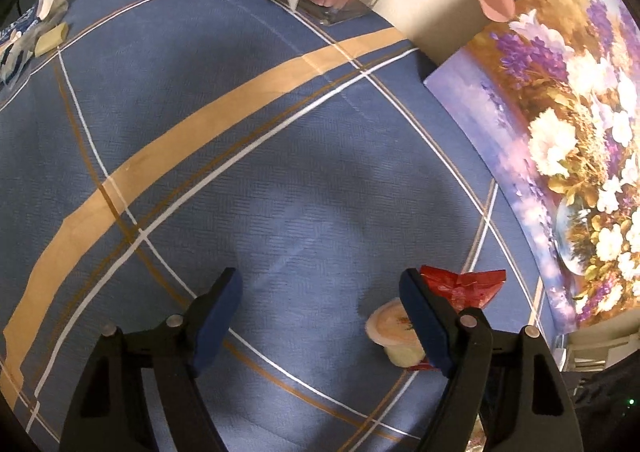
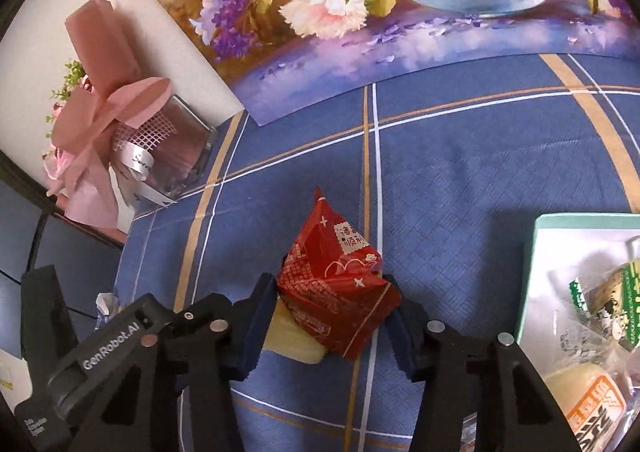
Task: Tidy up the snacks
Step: 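Grasp the yellow jelly cup with the left tool while the right tool grasps the red packet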
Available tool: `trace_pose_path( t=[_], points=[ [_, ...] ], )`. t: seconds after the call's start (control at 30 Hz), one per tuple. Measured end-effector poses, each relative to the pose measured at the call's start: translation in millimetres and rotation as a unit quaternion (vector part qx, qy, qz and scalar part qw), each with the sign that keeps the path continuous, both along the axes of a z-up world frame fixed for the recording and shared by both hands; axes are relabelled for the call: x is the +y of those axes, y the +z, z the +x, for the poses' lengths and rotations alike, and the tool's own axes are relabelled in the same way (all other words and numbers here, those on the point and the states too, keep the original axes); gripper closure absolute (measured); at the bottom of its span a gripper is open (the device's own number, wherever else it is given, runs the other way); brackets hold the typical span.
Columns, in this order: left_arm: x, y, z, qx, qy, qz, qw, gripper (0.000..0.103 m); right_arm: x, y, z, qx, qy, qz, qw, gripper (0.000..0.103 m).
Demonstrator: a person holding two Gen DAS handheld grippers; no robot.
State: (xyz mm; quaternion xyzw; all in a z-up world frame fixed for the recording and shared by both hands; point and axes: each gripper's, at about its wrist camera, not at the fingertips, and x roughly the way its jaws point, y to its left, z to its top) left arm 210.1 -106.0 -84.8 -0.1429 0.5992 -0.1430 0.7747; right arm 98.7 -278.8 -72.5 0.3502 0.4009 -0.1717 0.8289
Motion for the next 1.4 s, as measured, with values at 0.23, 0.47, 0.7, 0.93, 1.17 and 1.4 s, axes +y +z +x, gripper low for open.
trace_pose_path(
  t=[0.23, 0.47, 0.7, 0.93, 1.17, 1.4],
  points=[
    [-16, 3, -8, -0.002, -0.027, -0.015, 0.9995, 0.022, -11, 6, -9, 0.012, -0.02, -0.01, 1.0, 0.048],
    [-29, -6, -10, 0.015, -0.042, -0.03, 0.9986, 0.033, -20, 7, -18, 0.015, -0.033, -0.004, 0.999, 0.048],
    [-33, -6, -10, 0.023, -0.048, -0.056, 0.9971, 0.036, -21, 6, -18, 0.013, -0.032, 0.001, 0.999, 0.048],
    [-31, -7, -12, 0.034, -0.048, -0.072, 0.9957, 0.036, -22, 6, -19, 0.014, -0.033, 0.005, 0.999, 0.048],
    [-36, 4, -18, 0.025, -0.064, -0.086, 0.9939, 0.036, -22, 6, -20, 0.015, -0.032, 0.007, 0.999, 0.048],
    [-34, -2, -17, 0.045, -0.057, -0.105, 0.9918, 0.038, -23, 5, -20, 0.017, -0.031, 0.006, 0.999, 0.048]
  ],
)
